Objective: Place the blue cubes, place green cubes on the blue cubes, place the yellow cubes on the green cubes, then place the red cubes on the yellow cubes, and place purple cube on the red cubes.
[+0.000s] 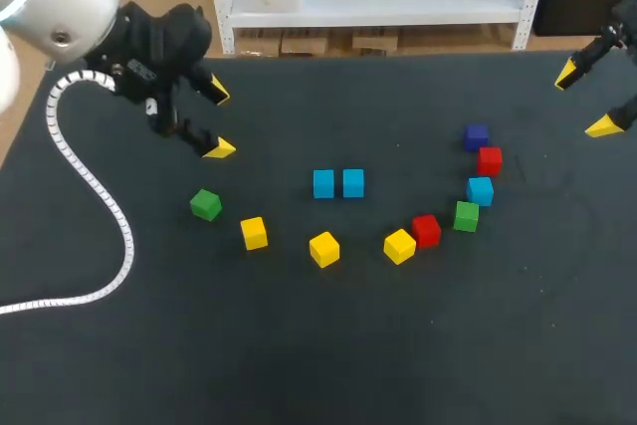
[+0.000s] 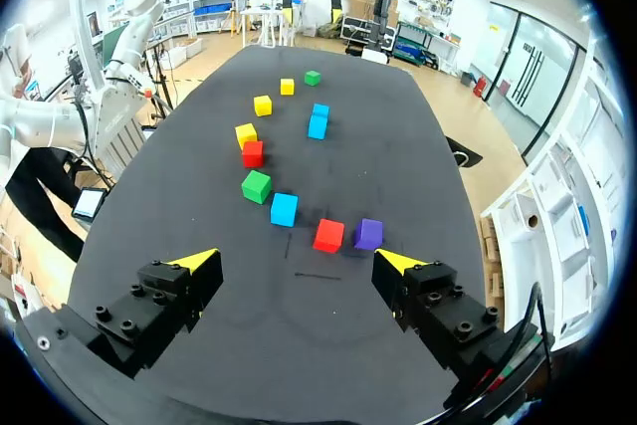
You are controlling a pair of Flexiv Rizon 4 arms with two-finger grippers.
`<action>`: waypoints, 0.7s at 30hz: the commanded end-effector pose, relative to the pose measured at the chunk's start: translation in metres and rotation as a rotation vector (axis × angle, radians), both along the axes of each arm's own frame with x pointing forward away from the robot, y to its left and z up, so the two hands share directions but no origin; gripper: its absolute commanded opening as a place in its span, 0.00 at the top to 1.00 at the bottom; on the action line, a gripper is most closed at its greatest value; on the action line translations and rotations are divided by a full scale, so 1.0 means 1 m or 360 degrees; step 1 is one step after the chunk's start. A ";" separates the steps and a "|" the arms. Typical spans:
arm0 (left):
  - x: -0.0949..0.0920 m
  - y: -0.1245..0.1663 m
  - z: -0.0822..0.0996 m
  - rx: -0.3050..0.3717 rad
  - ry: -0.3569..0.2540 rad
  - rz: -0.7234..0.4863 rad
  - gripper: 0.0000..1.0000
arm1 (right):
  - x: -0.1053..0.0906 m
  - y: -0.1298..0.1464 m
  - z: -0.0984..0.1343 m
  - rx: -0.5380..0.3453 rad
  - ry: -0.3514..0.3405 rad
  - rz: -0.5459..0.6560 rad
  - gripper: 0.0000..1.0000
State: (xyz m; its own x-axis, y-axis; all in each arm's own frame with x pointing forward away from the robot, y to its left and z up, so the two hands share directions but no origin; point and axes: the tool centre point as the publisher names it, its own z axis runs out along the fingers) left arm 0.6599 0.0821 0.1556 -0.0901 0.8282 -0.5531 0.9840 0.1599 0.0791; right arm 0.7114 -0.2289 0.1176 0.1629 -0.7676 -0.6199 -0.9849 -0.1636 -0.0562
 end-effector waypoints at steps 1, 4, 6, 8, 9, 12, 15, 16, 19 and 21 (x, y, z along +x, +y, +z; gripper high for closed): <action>0.001 0.000 0.000 -0.0002 0.0001 -0.0005 0.00 | 0.000 0.000 0.000 0.0003 0.0000 0.0002 0.00; 0.001 0.000 0.000 -0.0002 0.0001 -0.0005 0.00 | 0.000 0.000 0.000 0.0003 0.0000 0.0002 0.00; 0.001 0.000 0.000 -0.0002 0.0001 -0.0005 0.00 | 0.000 0.000 0.000 0.0003 0.0000 0.0002 0.00; 0.001 0.000 0.000 -0.0002 0.0001 -0.0005 0.00 | 0.000 0.000 0.000 0.0003 0.0000 0.0002 0.00; 0.001 0.000 0.000 -0.0002 0.0001 -0.0005 0.00 | 0.000 0.003 -0.001 -0.0013 -0.0016 0.0058 0.00; 0.001 0.000 0.000 -0.0002 0.0001 -0.0005 0.00 | -0.003 0.013 -0.003 -0.0073 -0.0035 0.0187 0.00; 0.001 0.000 0.000 -0.0002 0.0001 -0.0005 0.00 | -0.011 0.026 -0.005 -0.0119 -0.0089 0.0336 0.00; 0.001 0.000 0.000 -0.0002 0.0001 -0.0005 0.00 | -0.013 0.030 -0.005 -0.0118 -0.0113 0.0388 0.00; 0.001 0.000 0.000 -0.0002 0.0001 -0.0005 0.00 | -0.021 0.042 -0.010 -0.0118 -0.0174 0.0598 0.00; 0.001 0.000 0.000 -0.0002 0.0001 -0.0005 0.00 | -0.024 0.048 -0.013 -0.0128 -0.0211 0.0764 0.00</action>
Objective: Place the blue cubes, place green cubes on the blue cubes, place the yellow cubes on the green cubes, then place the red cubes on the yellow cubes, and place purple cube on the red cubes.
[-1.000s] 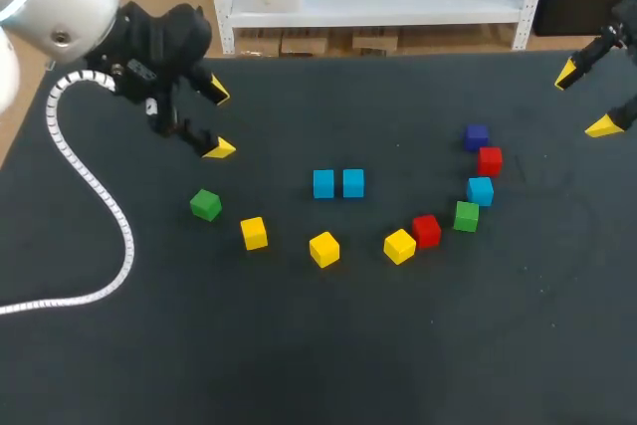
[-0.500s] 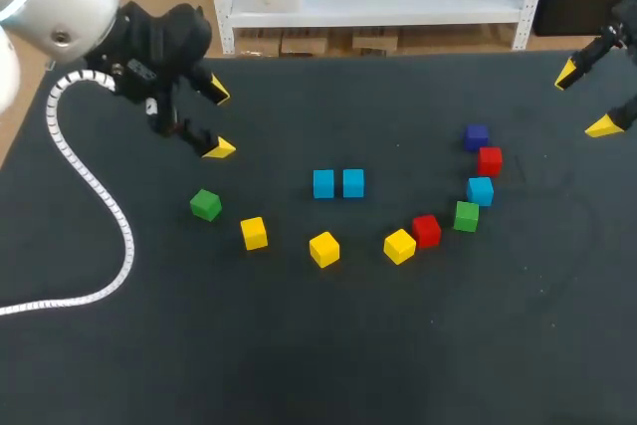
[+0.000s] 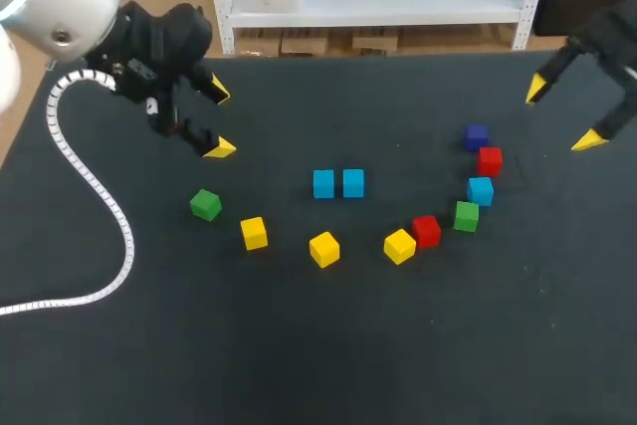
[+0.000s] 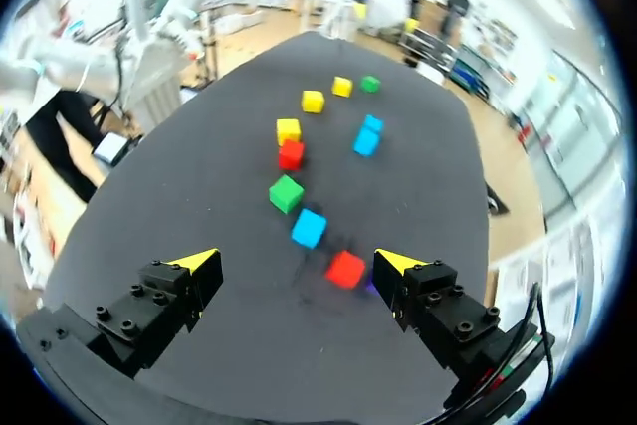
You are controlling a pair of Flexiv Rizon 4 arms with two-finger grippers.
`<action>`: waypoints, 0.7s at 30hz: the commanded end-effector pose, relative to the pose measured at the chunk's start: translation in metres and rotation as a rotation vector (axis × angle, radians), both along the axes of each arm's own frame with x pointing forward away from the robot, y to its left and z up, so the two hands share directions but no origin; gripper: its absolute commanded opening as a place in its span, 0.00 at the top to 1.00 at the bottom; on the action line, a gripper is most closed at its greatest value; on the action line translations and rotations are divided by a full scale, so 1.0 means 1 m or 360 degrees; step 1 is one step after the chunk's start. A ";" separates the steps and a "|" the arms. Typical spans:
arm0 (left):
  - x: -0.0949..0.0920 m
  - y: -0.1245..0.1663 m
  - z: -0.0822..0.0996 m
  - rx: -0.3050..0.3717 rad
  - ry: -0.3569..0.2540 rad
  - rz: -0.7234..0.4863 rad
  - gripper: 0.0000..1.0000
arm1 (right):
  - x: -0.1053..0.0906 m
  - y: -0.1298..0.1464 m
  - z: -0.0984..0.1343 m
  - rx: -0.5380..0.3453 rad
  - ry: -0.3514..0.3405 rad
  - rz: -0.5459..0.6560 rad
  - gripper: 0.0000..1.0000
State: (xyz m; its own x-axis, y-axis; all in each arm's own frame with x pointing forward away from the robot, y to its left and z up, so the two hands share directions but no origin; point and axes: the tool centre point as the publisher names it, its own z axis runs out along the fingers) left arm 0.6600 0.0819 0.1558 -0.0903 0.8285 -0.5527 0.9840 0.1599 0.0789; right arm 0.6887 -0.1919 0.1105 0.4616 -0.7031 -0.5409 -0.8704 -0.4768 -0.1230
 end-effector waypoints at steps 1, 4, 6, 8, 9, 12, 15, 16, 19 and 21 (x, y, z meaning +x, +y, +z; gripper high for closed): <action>0.001 0.001 0.000 -0.0003 0.0000 -0.0005 0.00 | -0.002 0.014 -0.007 -0.0038 -0.0062 0.0331 0.00; 0.001 0.001 0.000 -0.0003 0.0000 -0.0005 0.00 | -0.004 0.023 -0.011 -0.0063 -0.0084 0.0572 0.00; 0.001 0.001 0.000 -0.0003 0.0000 -0.0005 0.00 | -0.004 0.029 -0.015 -0.0095 -0.0103 0.0745 0.00; 0.001 0.001 0.000 -0.0003 0.0000 -0.0005 0.00 | -0.004 0.034 -0.019 -0.0113 -0.0110 0.0870 0.00; 0.001 0.001 0.000 -0.0003 0.0000 -0.0005 0.00 | -0.004 0.036 -0.022 -0.0124 -0.0116 0.0925 0.00; 0.001 0.001 0.000 -0.0003 0.0000 -0.0005 0.00 | -0.004 0.042 -0.026 -0.0097 -0.0142 0.1098 0.00; 0.001 0.001 0.000 -0.0003 0.0000 -0.0005 0.00 | -0.004 0.046 -0.033 -0.0108 -0.0165 0.1278 0.00; 0.001 0.001 0.000 -0.0003 0.0000 -0.0005 0.00 | -0.004 0.048 -0.035 -0.0120 -0.0174 0.1333 0.00; 0.001 0.001 0.000 -0.0003 0.0000 -0.0005 0.00 | -0.003 0.052 -0.042 -0.0138 -0.0203 0.1476 0.00; 0.001 0.001 0.000 -0.0003 0.0000 -0.0005 0.00 | -0.003 0.056 -0.048 -0.0177 -0.0237 0.1543 0.00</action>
State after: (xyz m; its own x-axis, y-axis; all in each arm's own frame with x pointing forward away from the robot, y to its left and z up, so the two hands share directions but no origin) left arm 0.6600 0.0819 0.1558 -0.0901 0.8282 -0.5531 0.9840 0.1597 0.0788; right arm 0.6748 -0.1439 0.0698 0.8744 -0.2466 -0.4179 -0.3473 -0.9195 -0.1842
